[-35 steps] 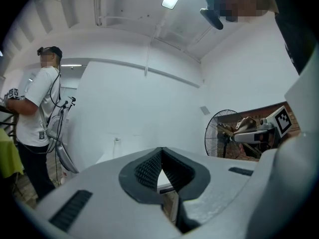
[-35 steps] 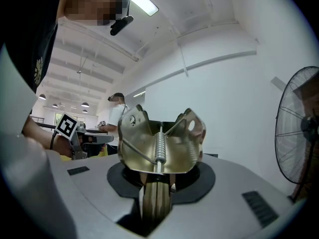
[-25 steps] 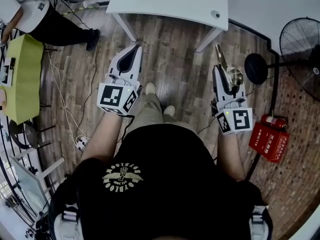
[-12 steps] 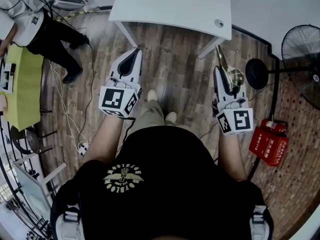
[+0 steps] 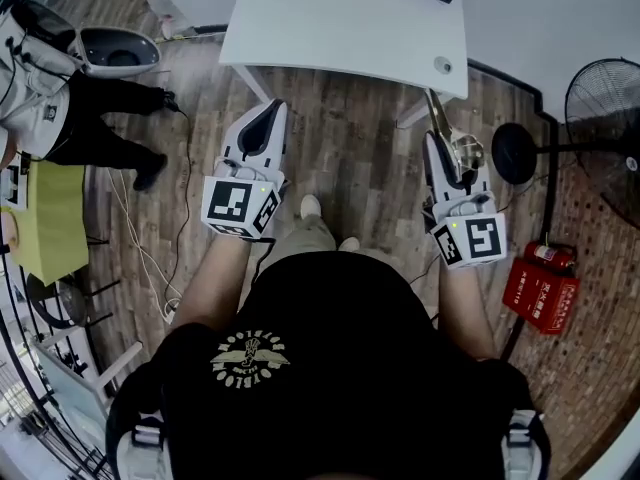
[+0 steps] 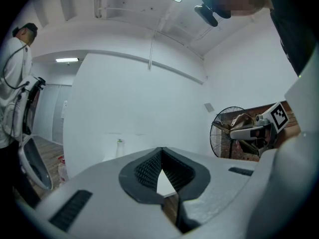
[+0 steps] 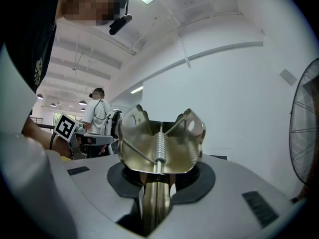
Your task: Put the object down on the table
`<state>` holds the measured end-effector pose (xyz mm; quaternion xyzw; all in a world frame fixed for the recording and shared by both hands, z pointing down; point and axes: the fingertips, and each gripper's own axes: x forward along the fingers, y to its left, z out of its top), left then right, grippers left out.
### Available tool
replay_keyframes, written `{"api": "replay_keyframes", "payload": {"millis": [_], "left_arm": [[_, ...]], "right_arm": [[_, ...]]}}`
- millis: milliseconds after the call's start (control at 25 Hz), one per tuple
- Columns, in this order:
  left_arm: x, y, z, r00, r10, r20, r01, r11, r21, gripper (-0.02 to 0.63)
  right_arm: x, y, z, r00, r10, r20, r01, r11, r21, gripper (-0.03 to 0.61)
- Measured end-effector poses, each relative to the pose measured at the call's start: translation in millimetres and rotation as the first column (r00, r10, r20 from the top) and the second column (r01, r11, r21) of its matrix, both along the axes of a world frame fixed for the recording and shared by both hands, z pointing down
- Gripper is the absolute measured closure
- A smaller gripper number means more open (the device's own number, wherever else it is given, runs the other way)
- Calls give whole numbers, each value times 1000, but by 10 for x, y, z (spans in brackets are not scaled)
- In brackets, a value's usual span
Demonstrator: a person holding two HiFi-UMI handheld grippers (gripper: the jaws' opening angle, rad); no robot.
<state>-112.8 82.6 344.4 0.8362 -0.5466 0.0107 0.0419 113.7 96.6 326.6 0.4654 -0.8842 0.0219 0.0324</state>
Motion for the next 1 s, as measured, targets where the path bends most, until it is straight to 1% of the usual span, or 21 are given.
{"api": "replay_keyframes", "payload": {"millis": [160,440,640,800,1000], "left_arm": [[-190,-209,-43,1000,8,1,-8,1000,11,607],[-310,-529,7,997,76,-26,-76,997,10,607],[-401,-503,-159,992,123,-24,-122,991,49,607],[-517,-572,-156,990,131,-43,-129,991,40,607],[-529,-704,-75,990,138,-42,-136,990,34,607]], "right_arm": [[-178,-167,-59,1000,8,-11,-8,1000,9,494],[-333,-362,-111,997,71,-24,-71,997,14,494],[-421,-196,-277,993,116,-15,-115,992,43,494],[-515,-175,-336,992,124,-26,-122,991,51,494],[-502,-300,-347,990,140,-21,-139,989,53,494]]}}
